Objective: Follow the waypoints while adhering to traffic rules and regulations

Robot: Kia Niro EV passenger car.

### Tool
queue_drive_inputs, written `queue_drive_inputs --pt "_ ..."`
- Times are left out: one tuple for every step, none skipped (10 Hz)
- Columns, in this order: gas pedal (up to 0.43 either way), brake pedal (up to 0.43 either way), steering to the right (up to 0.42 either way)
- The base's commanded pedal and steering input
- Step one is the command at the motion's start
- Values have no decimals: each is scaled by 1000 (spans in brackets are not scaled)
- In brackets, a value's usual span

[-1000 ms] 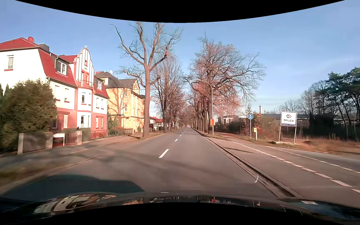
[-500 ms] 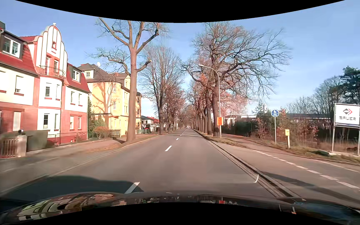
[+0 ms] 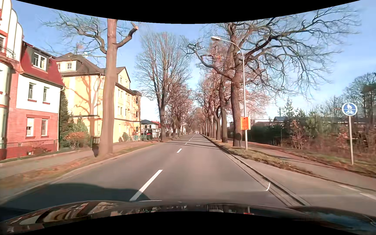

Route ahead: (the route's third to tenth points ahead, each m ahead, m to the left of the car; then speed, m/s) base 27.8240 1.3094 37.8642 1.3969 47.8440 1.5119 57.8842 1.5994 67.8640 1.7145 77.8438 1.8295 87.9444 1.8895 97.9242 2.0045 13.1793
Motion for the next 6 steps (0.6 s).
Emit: queue_drive_inputs --pt "118 0 -2" --pt "118 0 -2" --pt "118 0 -2" --pt "118 0 -2" --pt "118 0 -2" --pt "118 0 -2"
